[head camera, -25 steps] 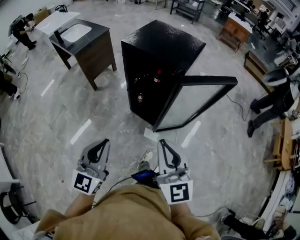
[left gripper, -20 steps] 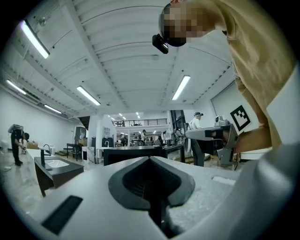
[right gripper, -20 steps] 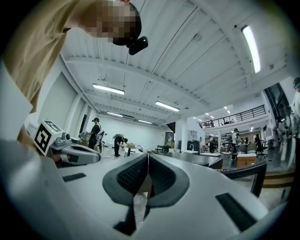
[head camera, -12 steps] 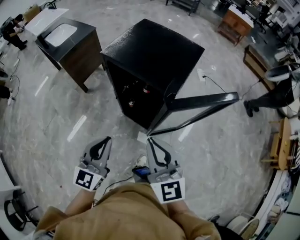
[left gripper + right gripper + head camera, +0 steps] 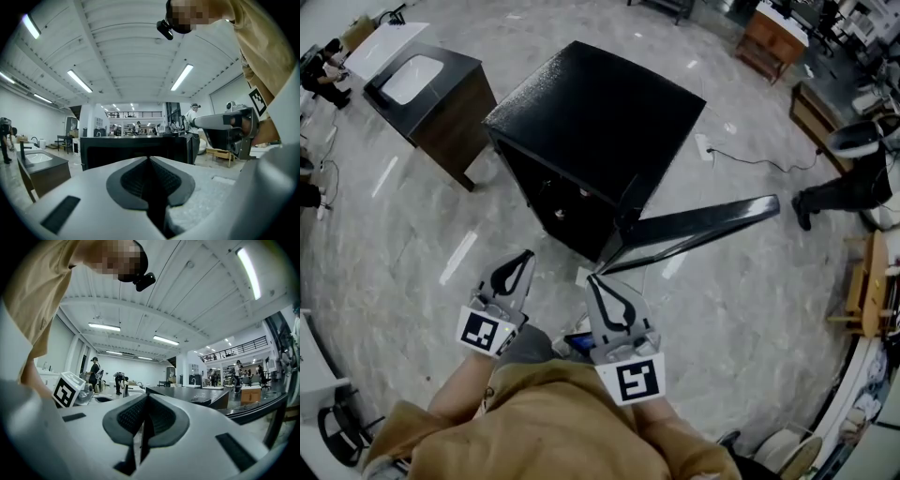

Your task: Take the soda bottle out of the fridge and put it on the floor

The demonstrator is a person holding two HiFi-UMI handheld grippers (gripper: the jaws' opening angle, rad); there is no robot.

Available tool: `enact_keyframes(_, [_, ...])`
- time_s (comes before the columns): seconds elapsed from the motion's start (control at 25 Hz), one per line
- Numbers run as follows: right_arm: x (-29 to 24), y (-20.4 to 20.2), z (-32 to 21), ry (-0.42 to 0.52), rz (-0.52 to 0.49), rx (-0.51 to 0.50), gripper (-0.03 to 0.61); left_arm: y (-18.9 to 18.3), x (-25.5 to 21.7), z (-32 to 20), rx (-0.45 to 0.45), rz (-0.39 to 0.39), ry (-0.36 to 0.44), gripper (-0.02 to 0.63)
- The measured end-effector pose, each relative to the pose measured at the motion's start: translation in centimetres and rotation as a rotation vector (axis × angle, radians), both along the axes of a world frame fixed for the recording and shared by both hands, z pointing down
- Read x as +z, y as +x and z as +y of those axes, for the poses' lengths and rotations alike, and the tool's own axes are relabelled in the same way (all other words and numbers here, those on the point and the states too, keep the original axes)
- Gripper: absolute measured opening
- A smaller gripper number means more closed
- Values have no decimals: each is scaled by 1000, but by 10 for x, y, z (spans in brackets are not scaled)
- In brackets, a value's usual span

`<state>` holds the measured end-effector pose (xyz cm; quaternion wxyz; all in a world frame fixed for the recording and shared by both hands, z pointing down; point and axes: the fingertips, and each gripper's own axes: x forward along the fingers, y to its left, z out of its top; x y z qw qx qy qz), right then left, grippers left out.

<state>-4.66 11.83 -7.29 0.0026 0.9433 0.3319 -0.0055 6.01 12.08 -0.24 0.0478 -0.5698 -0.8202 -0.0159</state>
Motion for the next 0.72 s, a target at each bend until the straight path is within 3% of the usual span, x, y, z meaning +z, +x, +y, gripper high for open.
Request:
enact_keyframes(0.32, [5,23,5,9,-70,88,3,7,29,61,98,-29,17,14])
enact_keyframes(0.44, [12,34,11,21,-110,151,3,14,55,78,146,-44,57,80])
enact_keyframes(0.72, [22,60,19,21,-169,221,3,35,81,108,206,-11,70,118])
